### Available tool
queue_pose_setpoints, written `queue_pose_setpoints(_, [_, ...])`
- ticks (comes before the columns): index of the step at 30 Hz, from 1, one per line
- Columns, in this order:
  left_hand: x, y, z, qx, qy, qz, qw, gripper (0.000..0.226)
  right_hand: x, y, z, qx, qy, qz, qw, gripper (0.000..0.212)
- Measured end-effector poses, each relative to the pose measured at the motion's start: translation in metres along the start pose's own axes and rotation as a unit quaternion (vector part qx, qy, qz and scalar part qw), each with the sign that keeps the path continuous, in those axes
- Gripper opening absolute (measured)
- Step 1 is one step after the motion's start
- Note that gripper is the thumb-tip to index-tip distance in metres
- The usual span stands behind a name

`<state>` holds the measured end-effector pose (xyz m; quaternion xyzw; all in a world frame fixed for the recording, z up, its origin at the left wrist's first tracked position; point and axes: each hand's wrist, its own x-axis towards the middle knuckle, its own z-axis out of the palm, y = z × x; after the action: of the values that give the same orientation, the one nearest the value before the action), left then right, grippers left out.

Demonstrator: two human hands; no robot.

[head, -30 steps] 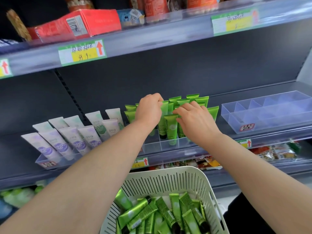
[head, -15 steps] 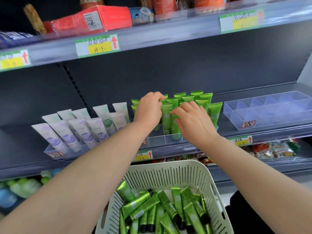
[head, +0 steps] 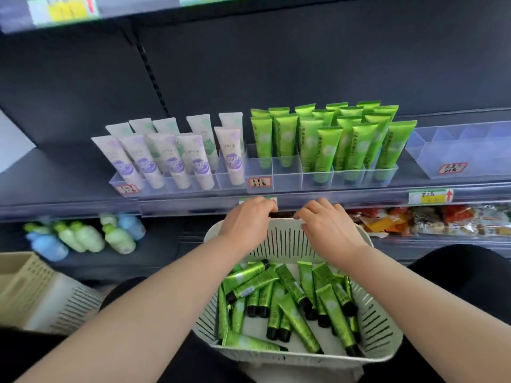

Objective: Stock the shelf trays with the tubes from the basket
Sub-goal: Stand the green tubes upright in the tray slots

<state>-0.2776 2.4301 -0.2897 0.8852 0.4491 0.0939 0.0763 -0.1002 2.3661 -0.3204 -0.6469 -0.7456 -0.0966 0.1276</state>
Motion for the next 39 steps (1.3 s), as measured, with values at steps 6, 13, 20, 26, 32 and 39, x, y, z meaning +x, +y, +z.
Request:
queue_pose_setpoints(6, [-0.037, -0.027, 0.061, -0.020, -0.081, -0.072, 0.994, 0.027, -0.035, -0.017, 0.045, 0.028, -0.149, 0.001, 0.988, 0.037])
queue_pose_setpoints(13, [-0.072, -0.044, 0.122, -0.029, -0.172, -0.109, 0.979, 0.031, -0.051, -0.034, 0.088, -0.003, -0.316, -0.024, 0.948, 0.053])
queue_pose_setpoints(20, [-0.075, -0.049, 0.139, -0.019, -0.235, -0.104, 0.966, 0.027, -0.052, -0.052, 0.120, -0.022, -0.422, -0.053, 0.905, 0.060])
queue_pose_setpoints(26, [-0.075, -0.054, 0.142, -0.028, -0.261, -0.115, 0.958, 0.029, -0.053, -0.054, 0.124, 0.022, -0.415, -0.030, 0.909, 0.040])
queue_pose_setpoints(32, [-0.079, -0.058, 0.140, -0.002, -0.338, -0.120, 0.933, 0.031, -0.055, -0.044, 0.100, 0.176, -0.461, 0.064, 0.867, 0.022])
queue_pose_setpoints(39, [-0.085, -0.049, 0.137, 0.085, -0.453, -0.065, 0.885, 0.027, -0.054, -0.038, 0.073, 0.285, -0.337, 0.089, 0.893, 0.020])
